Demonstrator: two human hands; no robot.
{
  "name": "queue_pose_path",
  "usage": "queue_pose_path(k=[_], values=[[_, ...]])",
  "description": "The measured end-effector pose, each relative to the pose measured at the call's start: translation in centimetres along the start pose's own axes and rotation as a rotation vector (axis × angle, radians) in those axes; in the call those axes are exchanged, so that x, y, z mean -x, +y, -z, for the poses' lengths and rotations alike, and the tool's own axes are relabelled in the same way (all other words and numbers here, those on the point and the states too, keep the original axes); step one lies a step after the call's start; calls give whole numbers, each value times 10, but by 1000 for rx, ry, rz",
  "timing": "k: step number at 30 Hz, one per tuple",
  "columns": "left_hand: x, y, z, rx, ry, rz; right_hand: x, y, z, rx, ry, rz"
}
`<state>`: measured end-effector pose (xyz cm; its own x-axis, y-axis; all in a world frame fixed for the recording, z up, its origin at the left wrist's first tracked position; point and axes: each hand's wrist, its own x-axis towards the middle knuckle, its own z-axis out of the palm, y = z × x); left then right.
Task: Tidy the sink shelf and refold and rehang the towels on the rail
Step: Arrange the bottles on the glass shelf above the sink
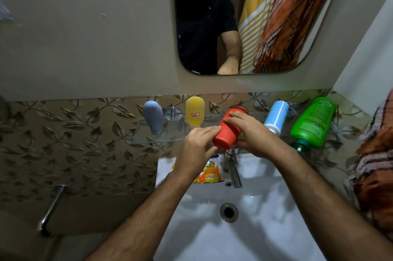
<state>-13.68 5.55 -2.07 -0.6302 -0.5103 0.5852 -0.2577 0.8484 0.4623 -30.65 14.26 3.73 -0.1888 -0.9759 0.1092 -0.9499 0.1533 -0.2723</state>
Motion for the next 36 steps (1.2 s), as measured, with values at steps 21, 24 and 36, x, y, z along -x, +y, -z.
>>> queue_pose_path(k=[21, 24, 36], values=[[-82, 48, -22, 401, 147, 335, -25, 46, 44, -838, 384, 49], [-83, 50, -27, 398, 186, 374, -30, 50, 44, -884, 362, 24], [-87, 47, -27, 374, 221, 435, -31, 56, 38, -897, 255, 11]])
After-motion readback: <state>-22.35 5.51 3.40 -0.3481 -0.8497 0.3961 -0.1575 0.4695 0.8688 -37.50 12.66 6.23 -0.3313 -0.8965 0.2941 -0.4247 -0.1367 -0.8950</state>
